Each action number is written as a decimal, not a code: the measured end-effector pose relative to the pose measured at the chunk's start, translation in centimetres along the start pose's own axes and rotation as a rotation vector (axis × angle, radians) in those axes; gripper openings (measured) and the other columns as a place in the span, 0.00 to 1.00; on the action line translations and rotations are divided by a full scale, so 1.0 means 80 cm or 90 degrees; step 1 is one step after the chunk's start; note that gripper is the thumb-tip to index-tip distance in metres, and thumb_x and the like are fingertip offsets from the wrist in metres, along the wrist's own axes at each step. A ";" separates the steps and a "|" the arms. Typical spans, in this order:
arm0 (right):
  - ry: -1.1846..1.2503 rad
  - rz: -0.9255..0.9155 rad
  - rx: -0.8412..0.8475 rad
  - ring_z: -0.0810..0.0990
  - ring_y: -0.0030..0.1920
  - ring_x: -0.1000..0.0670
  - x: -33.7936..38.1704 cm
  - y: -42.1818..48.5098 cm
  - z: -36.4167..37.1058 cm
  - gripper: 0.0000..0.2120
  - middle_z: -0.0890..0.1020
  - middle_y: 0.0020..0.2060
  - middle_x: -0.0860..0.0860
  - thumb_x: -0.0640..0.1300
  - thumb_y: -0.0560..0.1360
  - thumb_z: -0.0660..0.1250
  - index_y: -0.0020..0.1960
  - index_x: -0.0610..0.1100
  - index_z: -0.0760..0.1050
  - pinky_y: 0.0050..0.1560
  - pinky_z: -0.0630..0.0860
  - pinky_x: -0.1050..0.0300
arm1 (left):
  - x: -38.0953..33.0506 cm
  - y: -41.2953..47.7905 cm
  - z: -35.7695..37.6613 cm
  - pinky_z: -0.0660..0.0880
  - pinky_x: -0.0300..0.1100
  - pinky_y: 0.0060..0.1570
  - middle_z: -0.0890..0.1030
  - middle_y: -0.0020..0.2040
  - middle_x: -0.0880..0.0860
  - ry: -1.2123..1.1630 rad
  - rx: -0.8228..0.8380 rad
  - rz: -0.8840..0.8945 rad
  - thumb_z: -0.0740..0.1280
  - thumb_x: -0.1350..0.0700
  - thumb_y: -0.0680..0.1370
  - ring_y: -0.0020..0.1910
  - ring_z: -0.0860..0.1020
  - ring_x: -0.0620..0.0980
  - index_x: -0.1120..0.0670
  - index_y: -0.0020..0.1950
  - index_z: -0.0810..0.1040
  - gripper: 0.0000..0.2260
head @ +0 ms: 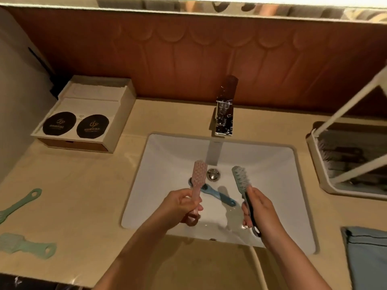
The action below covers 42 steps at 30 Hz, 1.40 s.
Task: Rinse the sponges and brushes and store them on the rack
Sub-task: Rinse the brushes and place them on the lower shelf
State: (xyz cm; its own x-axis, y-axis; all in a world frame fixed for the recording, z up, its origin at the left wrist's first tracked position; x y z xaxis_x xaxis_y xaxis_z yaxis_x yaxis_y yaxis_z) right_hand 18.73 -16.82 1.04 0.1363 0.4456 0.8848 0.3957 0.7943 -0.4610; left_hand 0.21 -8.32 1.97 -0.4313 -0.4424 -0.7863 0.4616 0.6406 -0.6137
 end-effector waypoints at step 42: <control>-0.638 -0.162 -0.246 0.72 0.62 0.36 0.040 0.170 -0.483 0.19 0.77 0.59 0.38 0.47 0.76 0.64 0.62 0.37 0.71 0.63 0.67 0.42 | -0.083 0.082 0.283 0.73 0.41 0.41 0.79 0.36 0.53 0.001 -0.082 0.052 0.57 0.61 0.81 0.36 0.77 0.48 0.57 0.46 0.78 0.11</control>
State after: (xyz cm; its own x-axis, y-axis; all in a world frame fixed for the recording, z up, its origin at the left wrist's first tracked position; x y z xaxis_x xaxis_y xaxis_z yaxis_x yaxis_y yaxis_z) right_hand 59.63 -20.54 0.26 -0.7183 0.5590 0.4142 0.5885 0.8057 -0.0670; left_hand 23.68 -15.40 1.49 -0.3975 -0.3846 -0.8331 0.3918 0.7499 -0.5331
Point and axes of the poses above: each hand's wrist, its own y-axis towards the middle knuckle, its own z-axis out of the palm, x = y × z, the point moved 2 cm from there along y, towards the middle knuckle
